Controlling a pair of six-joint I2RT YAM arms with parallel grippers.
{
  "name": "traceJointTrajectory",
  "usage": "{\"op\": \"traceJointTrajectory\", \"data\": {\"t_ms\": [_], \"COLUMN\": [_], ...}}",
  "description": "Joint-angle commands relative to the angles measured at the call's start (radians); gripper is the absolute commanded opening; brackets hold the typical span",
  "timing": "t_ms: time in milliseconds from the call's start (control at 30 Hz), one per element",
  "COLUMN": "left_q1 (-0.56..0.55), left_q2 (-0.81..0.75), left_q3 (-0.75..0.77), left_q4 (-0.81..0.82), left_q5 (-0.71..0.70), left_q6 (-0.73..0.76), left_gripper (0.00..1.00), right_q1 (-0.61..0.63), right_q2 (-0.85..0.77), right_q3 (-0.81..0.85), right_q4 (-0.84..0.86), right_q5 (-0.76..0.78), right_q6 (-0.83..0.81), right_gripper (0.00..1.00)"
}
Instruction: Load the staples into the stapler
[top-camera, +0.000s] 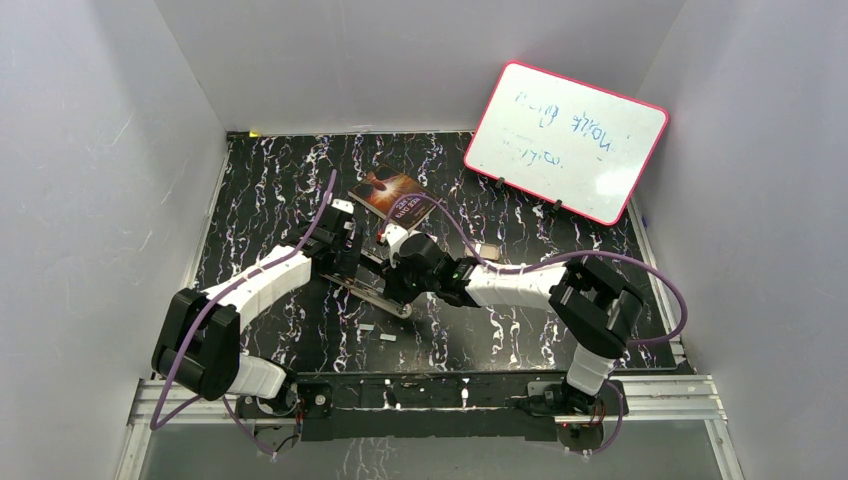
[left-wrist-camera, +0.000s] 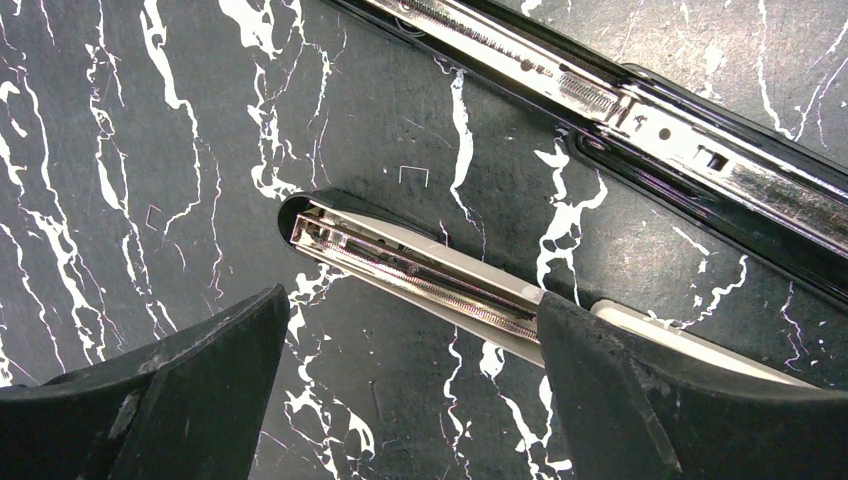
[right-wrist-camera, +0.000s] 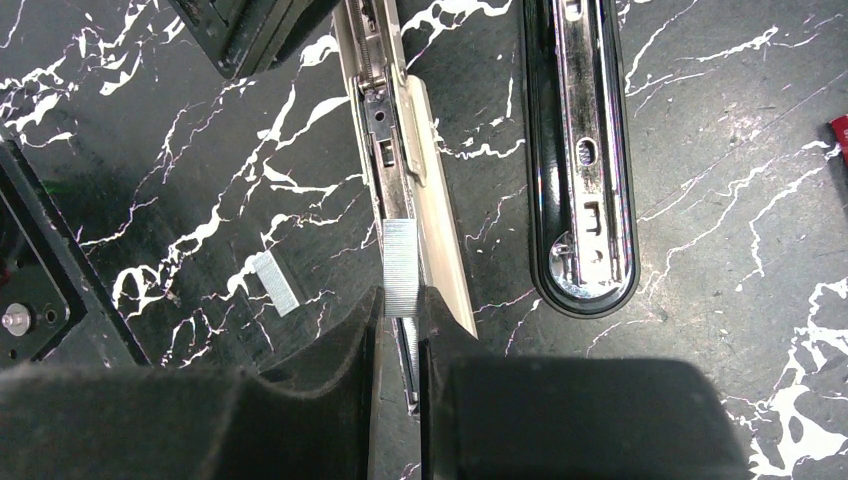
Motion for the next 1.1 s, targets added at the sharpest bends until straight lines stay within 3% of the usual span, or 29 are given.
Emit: {"op": "traceJointTrajectory", "data": {"t_ms": [0,1067], "left_q1": [-0.004,-0.004], "left_q2": [-0.014,-0.015], "left_q3": [-0.005,-0.005], "left_q4": [-0.012,-0.011], "left_q5": [-0.025,-0.024], "left_q6": [0.011,0.011], "left_gripper": [0.93,0.93], "right_q1": [-0.003,-0.003], "right_q2": [0.008,0.018], "right_q3": [0.043,0.074], "right_q4": [0.007,-0.054], "right_q5": [0.002,0.07], "right_q6": [0.009,-0.023], "right_gripper": [0.0,0.0]}}
